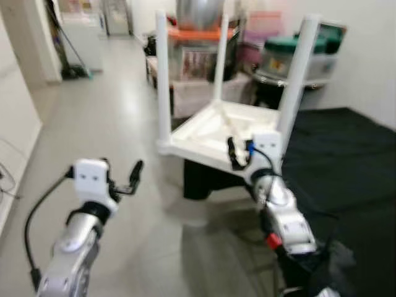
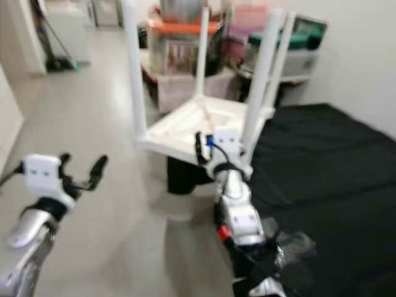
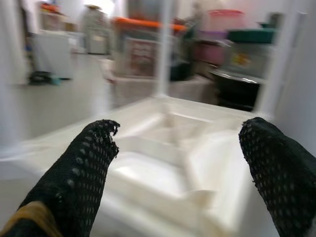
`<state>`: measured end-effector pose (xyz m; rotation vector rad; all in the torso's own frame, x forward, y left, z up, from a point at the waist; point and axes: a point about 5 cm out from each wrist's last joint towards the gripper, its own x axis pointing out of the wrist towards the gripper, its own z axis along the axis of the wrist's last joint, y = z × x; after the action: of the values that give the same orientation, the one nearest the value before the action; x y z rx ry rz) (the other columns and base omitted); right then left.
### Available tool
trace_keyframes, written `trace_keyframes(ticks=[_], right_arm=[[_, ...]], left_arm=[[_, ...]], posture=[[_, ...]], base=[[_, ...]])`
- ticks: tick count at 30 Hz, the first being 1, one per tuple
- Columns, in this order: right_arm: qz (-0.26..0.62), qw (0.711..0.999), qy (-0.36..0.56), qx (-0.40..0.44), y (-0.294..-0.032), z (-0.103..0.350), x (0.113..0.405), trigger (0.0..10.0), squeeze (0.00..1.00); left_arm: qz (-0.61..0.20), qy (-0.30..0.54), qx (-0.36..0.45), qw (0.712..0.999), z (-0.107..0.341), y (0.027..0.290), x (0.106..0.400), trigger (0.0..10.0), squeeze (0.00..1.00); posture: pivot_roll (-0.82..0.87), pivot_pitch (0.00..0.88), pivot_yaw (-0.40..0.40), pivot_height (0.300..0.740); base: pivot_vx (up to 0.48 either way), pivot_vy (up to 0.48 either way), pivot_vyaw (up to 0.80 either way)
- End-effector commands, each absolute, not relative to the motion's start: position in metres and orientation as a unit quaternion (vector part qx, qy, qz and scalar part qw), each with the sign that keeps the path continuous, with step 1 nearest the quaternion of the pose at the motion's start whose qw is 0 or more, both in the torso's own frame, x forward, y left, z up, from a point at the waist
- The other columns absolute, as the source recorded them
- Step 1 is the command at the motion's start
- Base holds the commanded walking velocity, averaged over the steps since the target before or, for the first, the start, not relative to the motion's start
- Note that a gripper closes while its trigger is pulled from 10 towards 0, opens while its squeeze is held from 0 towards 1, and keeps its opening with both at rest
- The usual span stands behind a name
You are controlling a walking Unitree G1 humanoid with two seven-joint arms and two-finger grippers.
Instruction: Building children table
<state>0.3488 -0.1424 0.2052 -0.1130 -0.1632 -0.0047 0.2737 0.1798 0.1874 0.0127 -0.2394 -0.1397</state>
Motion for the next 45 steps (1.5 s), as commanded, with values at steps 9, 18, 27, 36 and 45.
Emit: trace_keyframes(ticks=[9, 18, 27, 36, 45], right_arm=[[0.01, 0.984, -0.165, -0.073, -0.141, 0.22, 0.331, 10.0, 0.0], [0.052, 0.99, -0.111, -0.07, -0.133, 0.2, 0.331, 10.0, 0.0], [0.086, 0.988, -0.11, -0.066, -0.118, 0.205, 0.342, 10.0, 0.0], [-0.05, 0.962, -0.238, -0.121, -0.148, 0.245, 0.334, 10.0, 0.0], [-0.234, 0.92, -0.296, -0.11, -0.189, 0.264, 0.317, 10.0, 0.0]], left_arm=[[-0.093, -0.113, 0.001, 0.989, 0.184, 0.169, 0.271, 10.0, 0.0], [-0.095, -0.112, 0.006, 0.989, 0.183, 0.167, 0.272, 10.0, 0.0], [-0.097, -0.11, 0.014, 0.989, 0.183, 0.169, 0.271, 10.0, 0.0], [-0.106, -0.116, 0.008, 0.988, 0.183, 0.165, 0.269, 10.0, 0.0], [-0.112, -0.117, 0.009, 0.987, 0.184, 0.165, 0.27, 10.0, 0.0]], posture=[[0.08, 0.0, -0.065, 0.74], [0.08, 0.0, -0.068, 0.74], [0.09, 0.0, -0.078, 0.74], [0.08, 0.0, -0.074, 0.74], [0.09, 0.0, -0.066, 0.74]], base=[[0.0, 0.0, 0.0], [0.0, 0.0, 0.0], [0.0, 0.0, 0.0], [0.0, 0.0, 0.0], [0.0, 0.0, 0.0]])
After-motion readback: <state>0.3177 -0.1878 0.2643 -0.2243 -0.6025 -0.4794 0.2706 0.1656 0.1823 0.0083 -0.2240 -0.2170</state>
